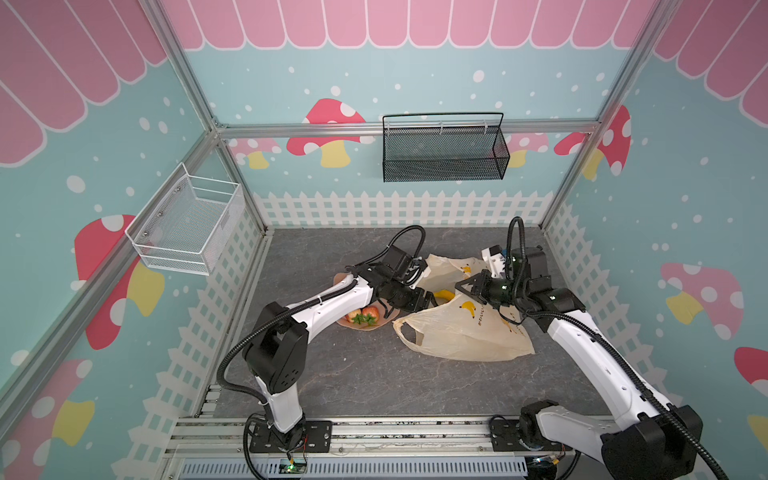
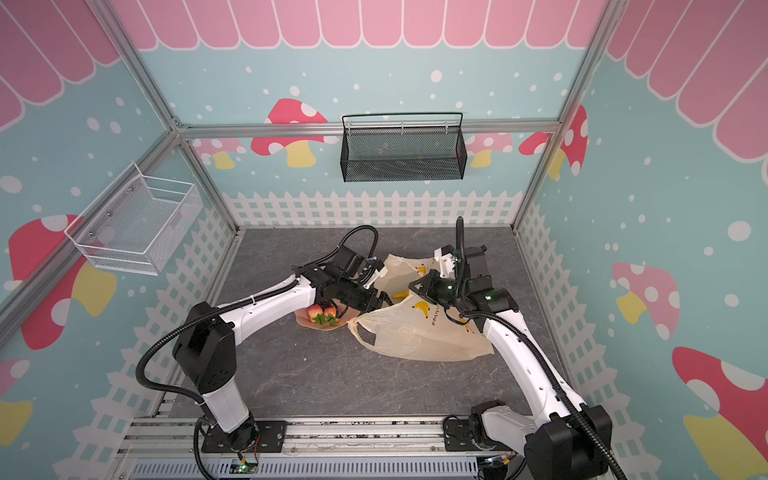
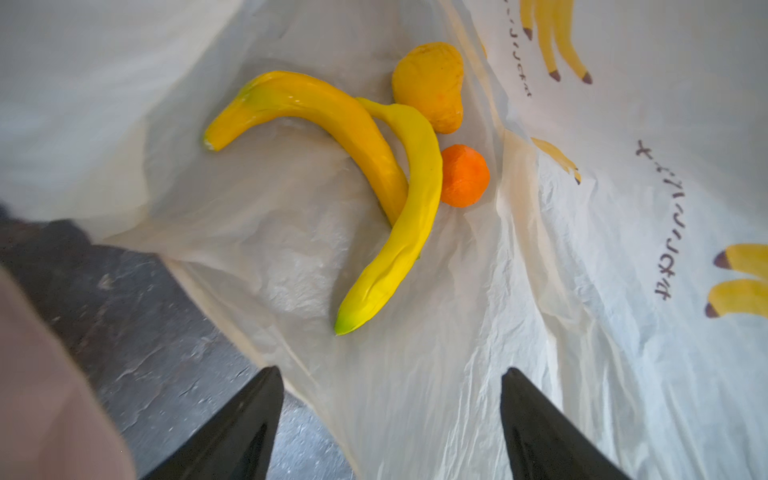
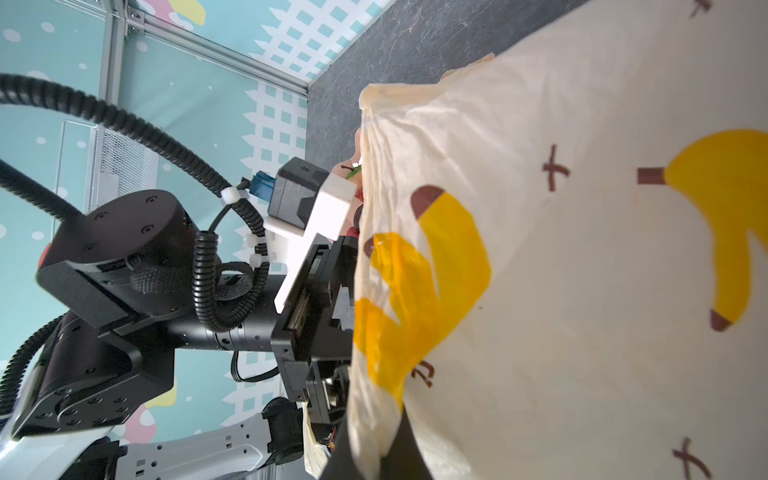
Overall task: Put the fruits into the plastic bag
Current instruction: 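Lift the open left gripper out of the bag and over the pink bowl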
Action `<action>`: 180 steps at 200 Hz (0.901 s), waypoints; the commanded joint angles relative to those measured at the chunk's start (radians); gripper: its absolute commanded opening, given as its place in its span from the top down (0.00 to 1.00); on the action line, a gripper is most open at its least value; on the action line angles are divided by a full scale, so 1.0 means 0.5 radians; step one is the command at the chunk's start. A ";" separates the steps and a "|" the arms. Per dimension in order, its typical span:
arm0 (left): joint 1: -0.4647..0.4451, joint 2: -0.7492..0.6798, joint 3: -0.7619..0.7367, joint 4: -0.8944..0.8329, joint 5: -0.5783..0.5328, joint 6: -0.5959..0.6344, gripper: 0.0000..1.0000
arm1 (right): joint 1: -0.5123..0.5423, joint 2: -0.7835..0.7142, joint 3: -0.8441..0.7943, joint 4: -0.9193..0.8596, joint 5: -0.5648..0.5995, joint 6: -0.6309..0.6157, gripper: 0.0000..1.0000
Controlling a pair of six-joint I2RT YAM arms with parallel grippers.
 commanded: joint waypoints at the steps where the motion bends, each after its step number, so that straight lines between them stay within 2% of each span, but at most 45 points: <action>1: 0.103 -0.130 -0.075 -0.052 -0.033 0.060 0.17 | 0.019 -0.013 0.017 0.007 0.029 0.024 1.00; 31: 0.225 -0.224 -0.126 -0.142 -0.138 0.050 0.17 | 0.019 -0.012 0.029 0.004 0.040 0.026 1.00; 95: 0.340 -0.226 0.002 -0.601 -0.706 0.024 0.20 | 0.019 0.015 0.050 0.002 0.043 0.027 1.00; 180: 0.344 -0.110 0.082 -0.719 -0.746 -0.012 0.24 | 0.019 0.026 0.041 0.007 0.043 0.028 1.00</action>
